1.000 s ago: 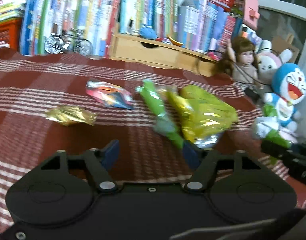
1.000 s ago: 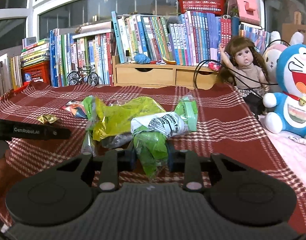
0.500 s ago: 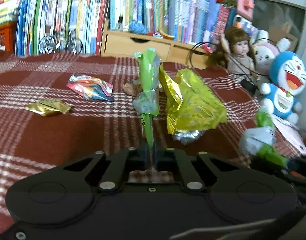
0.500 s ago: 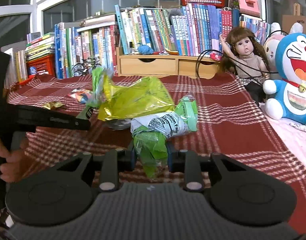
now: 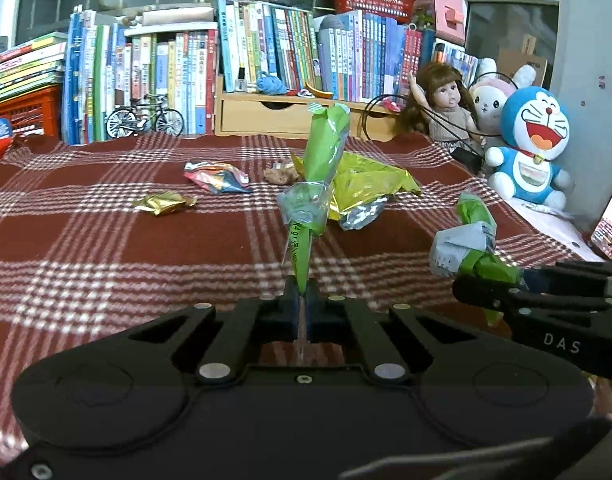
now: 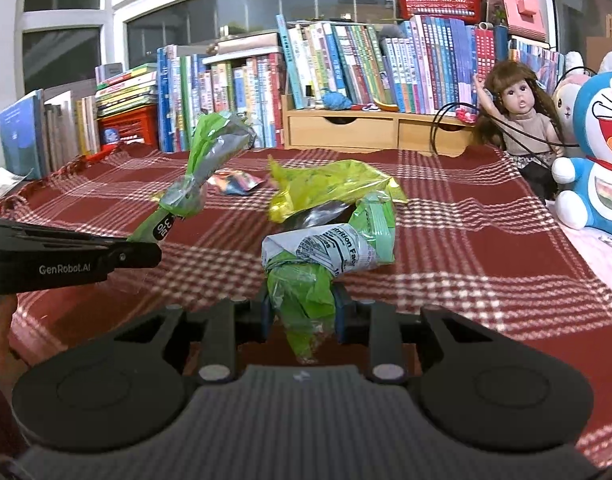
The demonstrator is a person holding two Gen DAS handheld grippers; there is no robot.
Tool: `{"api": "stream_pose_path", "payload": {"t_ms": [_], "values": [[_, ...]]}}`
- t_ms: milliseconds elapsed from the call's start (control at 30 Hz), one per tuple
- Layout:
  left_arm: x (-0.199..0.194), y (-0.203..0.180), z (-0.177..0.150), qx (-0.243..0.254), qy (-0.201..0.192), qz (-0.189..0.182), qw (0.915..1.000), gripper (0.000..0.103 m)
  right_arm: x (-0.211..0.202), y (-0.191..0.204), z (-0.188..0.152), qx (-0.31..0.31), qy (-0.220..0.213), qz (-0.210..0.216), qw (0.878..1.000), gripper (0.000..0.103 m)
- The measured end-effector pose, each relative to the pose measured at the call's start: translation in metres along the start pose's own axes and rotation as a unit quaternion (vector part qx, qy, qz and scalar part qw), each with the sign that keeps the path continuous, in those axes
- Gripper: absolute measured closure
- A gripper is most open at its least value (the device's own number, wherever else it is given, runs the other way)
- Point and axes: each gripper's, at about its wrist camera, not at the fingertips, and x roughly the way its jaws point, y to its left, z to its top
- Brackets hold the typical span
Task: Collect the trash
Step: 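Grasp the green tube wrapper with left tool while right tool grasps green-white wrapper, then lower both green wrappers into the black bin and open both tools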
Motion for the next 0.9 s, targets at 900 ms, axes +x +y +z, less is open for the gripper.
{"api": "stream_pose_path", "payload": {"t_ms": [900], "values": [[-0.148,0.013,-0.157,-0.062,0.103,0.016,0.9926,0.100,-0.100,0.096,-0.112,-0.055,0.095,0.096,0.989,0.070]]}}
